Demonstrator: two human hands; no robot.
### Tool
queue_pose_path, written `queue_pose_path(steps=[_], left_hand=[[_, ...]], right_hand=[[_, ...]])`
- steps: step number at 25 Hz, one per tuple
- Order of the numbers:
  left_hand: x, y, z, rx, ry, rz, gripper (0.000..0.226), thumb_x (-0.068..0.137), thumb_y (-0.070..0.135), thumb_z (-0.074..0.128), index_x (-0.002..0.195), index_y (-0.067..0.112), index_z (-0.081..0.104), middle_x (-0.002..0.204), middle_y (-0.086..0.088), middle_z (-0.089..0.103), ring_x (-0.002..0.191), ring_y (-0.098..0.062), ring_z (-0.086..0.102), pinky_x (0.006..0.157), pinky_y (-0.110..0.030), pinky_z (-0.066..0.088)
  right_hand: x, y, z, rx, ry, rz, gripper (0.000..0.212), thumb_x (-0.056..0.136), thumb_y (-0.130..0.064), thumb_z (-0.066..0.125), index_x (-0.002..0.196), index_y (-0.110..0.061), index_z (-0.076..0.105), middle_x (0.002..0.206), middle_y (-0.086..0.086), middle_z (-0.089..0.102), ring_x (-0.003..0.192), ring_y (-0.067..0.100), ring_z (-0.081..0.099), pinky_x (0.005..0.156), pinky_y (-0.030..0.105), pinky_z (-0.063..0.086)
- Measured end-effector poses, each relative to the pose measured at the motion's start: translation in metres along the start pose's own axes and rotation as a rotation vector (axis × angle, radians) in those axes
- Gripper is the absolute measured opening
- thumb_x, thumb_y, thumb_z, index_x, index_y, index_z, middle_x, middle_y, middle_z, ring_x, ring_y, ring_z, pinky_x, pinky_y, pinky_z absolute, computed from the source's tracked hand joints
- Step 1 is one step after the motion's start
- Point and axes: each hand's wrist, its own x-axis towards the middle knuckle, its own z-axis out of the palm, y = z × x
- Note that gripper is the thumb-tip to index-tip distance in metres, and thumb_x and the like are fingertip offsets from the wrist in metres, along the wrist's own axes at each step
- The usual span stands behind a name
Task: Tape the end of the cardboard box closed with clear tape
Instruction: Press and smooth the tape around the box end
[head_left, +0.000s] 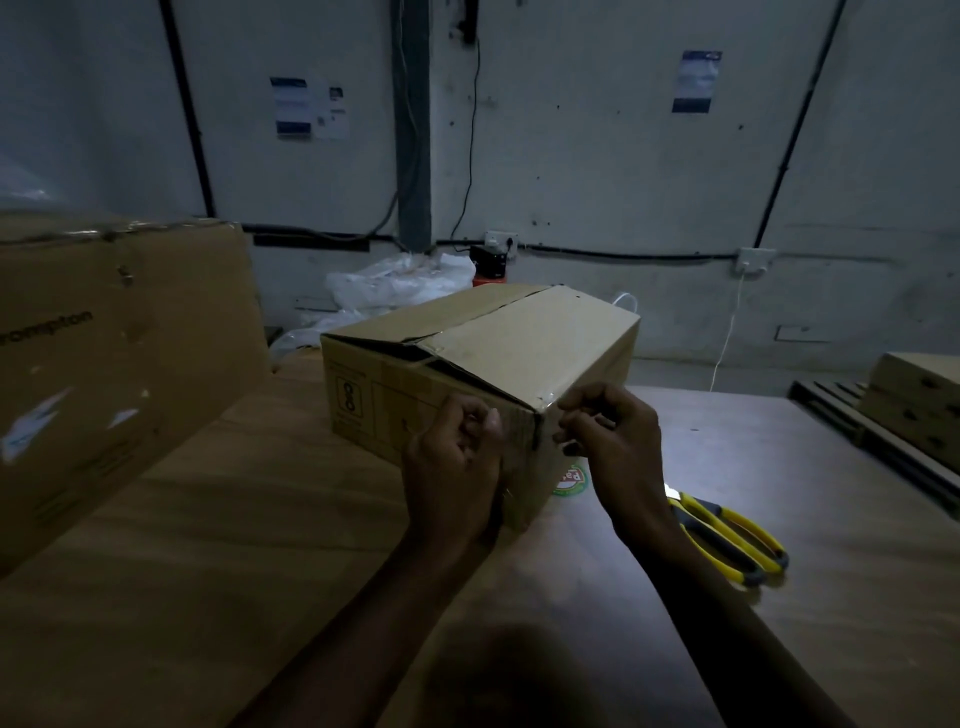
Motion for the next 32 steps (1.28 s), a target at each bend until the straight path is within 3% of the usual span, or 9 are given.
queue_pose_path(steps=[2,5,9,12,18,22,24,30,32], left_hand=[[-0.001,-0.004,0.002,-0.007,-0.039,-0.010,0.023,0.090,0.043,0.046,0.083,0.024,0.058,0.067,0.007,0.062,0.061,-0.010,0.062,0.056,-0.039,0.053],[-0.005,-0.004,0.004,-0.037,-0.091,-0.058,0.015,0.096,0.028,0.052,0.085,0.019,0.058,0.066,0.004,0.063,0.052,-0.003,0.063,0.050,-0.035,0.053],[-0.009,-0.007,0.005,-0.017,-0.107,-0.036,0.014,0.095,0.025,0.054,0.082,0.023,0.055,0.067,0.010,0.059,0.064,-0.002,0.060,0.051,-0.015,0.044],[-0.010,-0.009,0.007,-0.003,-0.106,-0.026,0.014,0.096,0.029,0.053,0.082,0.026,0.053,0.068,0.014,0.056,0.069,0.001,0.058,0.051,-0.011,0.041],[-0.009,-0.008,0.010,-0.030,-0.119,-0.051,0.019,0.089,0.044,0.052,0.079,0.029,0.051,0.068,0.010,0.057,0.063,-0.003,0.058,0.048,-0.018,0.043],[-0.006,-0.009,0.013,-0.039,-0.105,-0.071,0.034,0.083,0.061,0.043,0.079,0.028,0.052,0.069,0.008,0.059,0.062,-0.012,0.060,0.049,-0.036,0.050],[-0.005,-0.009,0.013,-0.016,-0.093,-0.076,0.032,0.085,0.058,0.045,0.079,0.027,0.052,0.069,0.009,0.058,0.063,-0.011,0.060,0.050,-0.036,0.050],[-0.003,-0.011,0.013,0.027,-0.090,-0.087,0.021,0.090,0.043,0.054,0.079,0.025,0.054,0.069,0.009,0.058,0.065,-0.010,0.058,0.049,-0.031,0.046],[-0.002,-0.010,0.015,0.047,-0.091,-0.097,0.020,0.091,0.040,0.055,0.079,0.024,0.054,0.069,0.009,0.058,0.064,-0.009,0.057,0.049,-0.026,0.042]], right_hand=[[0.000,0.004,-0.001,-0.043,-0.014,-0.012,0.031,0.078,0.006,0.060,0.074,-0.024,0.063,0.068,0.002,0.064,0.064,0.030,0.065,0.056,0.040,0.053],[0.002,0.010,-0.001,-0.114,-0.025,-0.033,0.027,0.079,0.002,0.061,0.076,-0.025,0.064,0.069,0.000,0.063,0.066,0.029,0.063,0.060,0.047,0.054],[-0.003,0.008,0.003,-0.271,-0.013,-0.150,0.009,0.077,-0.015,0.076,0.077,-0.016,0.067,0.067,-0.001,0.062,0.064,0.011,0.057,0.056,0.023,0.047],[-0.006,0.007,0.006,-0.323,0.048,-0.199,0.013,0.075,-0.019,0.079,0.072,-0.015,0.067,0.067,-0.003,0.062,0.066,0.011,0.057,0.057,0.021,0.044],[-0.005,0.010,0.007,-0.367,0.099,-0.235,0.021,0.073,-0.026,0.080,0.070,-0.028,0.059,0.065,-0.018,0.055,0.067,0.001,0.057,0.058,0.006,0.040],[-0.002,0.013,0.012,-0.412,0.148,-0.217,0.020,0.072,-0.028,0.080,0.068,-0.025,0.061,0.065,-0.012,0.059,0.065,0.006,0.056,0.059,0.017,0.043],[-0.002,0.013,0.014,-0.430,0.161,-0.212,0.020,0.072,-0.027,0.081,0.068,-0.023,0.062,0.064,-0.009,0.059,0.064,0.007,0.056,0.059,0.022,0.044],[-0.004,0.011,0.019,-0.424,0.167,-0.193,0.021,0.072,-0.023,0.082,0.070,-0.025,0.060,0.066,-0.009,0.059,0.064,0.005,0.056,0.058,0.013,0.038],[-0.003,0.008,0.019,-0.425,0.171,-0.200,0.022,0.073,-0.026,0.081,0.080,-0.025,0.060,0.069,-0.009,0.059,0.065,-0.001,0.055,0.057,0.005,0.038]])
